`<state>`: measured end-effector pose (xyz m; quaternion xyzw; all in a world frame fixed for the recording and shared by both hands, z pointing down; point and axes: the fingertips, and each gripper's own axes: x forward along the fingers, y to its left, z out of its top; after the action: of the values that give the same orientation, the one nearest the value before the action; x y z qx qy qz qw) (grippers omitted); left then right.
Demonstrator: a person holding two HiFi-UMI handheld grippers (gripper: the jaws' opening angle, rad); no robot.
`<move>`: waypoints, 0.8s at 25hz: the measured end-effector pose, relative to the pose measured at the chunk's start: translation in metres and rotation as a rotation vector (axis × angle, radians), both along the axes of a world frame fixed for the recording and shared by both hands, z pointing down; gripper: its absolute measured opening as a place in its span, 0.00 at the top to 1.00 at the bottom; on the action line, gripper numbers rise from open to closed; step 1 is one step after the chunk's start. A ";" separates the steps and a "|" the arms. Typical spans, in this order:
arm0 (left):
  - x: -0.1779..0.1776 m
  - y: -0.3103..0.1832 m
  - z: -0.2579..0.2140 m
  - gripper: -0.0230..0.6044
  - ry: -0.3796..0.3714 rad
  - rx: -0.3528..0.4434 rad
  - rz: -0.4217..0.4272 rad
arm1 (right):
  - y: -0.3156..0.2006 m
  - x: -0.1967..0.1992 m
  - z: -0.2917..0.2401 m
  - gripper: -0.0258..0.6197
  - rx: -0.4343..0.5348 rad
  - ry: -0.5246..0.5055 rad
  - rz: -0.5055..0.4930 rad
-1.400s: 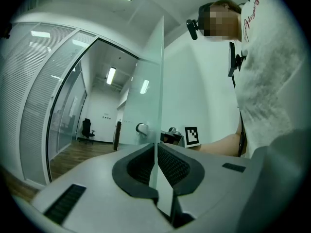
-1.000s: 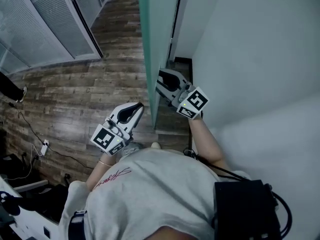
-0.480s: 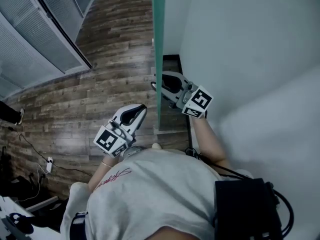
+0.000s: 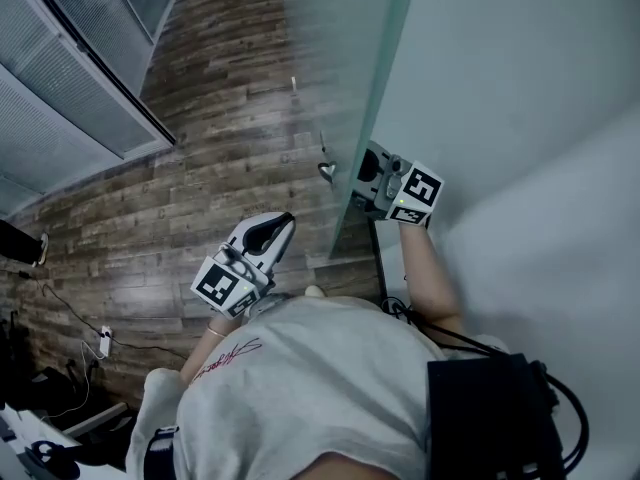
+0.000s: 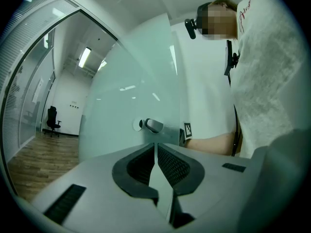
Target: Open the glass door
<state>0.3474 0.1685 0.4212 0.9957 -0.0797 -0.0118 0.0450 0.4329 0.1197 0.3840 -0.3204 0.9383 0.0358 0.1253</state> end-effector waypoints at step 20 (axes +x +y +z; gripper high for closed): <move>0.018 -0.005 0.007 0.91 -0.012 -0.052 0.054 | 0.022 0.048 -0.005 0.76 -0.046 0.014 -0.022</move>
<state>0.3657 0.1639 0.4279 0.9961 -0.0531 -0.0025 0.0708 0.4813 0.1414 0.3793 -0.3125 0.9432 0.0152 0.1120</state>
